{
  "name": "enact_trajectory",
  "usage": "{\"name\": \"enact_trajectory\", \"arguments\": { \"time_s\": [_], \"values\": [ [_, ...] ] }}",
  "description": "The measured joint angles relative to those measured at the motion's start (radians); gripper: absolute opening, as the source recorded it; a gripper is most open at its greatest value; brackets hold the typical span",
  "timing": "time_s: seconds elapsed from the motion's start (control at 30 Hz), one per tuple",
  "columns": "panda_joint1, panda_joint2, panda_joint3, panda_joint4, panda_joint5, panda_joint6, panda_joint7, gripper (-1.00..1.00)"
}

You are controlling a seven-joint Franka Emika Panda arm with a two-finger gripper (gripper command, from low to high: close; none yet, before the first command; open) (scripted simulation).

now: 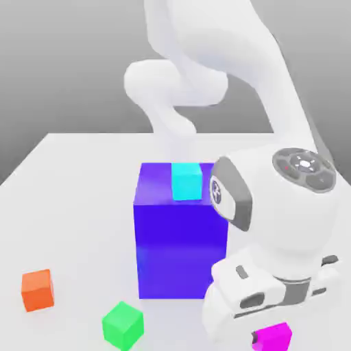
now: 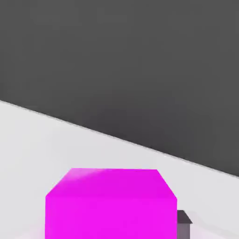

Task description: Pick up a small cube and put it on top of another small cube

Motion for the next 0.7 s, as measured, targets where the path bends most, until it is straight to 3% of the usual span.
{"name": "enact_trajectory", "arguments": {
  "time_s": [0.47,0.7],
  "values": [
    [-0.203,0.036,0.054,0.043,-0.006,-0.113,-0.608,-1.0],
    [-0.328,-0.01,0.112,-0.018,-0.003,-0.092,-0.959,-1.0]
  ]
}}
